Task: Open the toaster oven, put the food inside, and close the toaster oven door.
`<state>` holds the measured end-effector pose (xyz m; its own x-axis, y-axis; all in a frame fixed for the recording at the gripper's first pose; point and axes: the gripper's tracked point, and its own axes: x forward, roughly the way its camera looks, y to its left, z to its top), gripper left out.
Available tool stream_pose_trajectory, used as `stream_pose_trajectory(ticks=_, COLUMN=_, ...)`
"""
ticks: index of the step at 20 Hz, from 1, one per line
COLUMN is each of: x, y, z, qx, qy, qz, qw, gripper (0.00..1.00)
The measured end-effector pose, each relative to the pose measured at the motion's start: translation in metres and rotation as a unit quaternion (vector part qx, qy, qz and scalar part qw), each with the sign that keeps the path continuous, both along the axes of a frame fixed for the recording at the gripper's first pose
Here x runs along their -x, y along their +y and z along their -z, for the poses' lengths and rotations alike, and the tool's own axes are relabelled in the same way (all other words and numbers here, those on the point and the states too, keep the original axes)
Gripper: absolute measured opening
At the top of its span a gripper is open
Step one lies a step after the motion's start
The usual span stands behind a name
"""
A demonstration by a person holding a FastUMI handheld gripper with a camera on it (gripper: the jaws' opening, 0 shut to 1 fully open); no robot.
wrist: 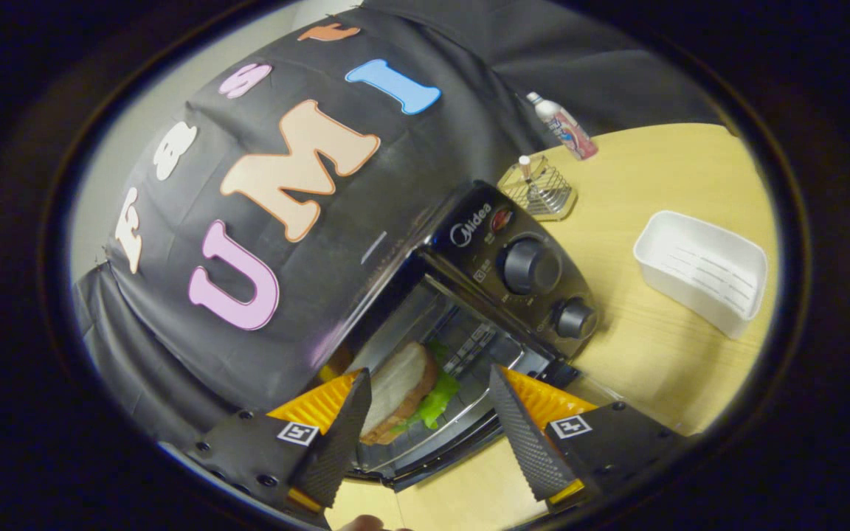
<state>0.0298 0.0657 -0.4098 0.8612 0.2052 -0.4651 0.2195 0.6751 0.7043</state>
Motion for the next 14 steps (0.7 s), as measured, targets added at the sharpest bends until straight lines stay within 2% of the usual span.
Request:
stream_pose_trajectory(ticks=6, x=0.032, y=-0.016, z=-0.033, qx=0.034, qy=-0.023, qz=0.000, qw=0.999, gripper=0.99)
stream_pose_trajectory(ticks=10, x=0.062, y=-0.018, z=-0.034, qx=0.070, qy=-0.012, qz=-0.025, qw=0.997, gripper=0.99)
stream_pose_trajectory(ticks=14, x=0.109, y=-0.018, z=-0.017, qx=0.114, qy=0.018, qz=-0.063, qw=0.991, gripper=0.99)
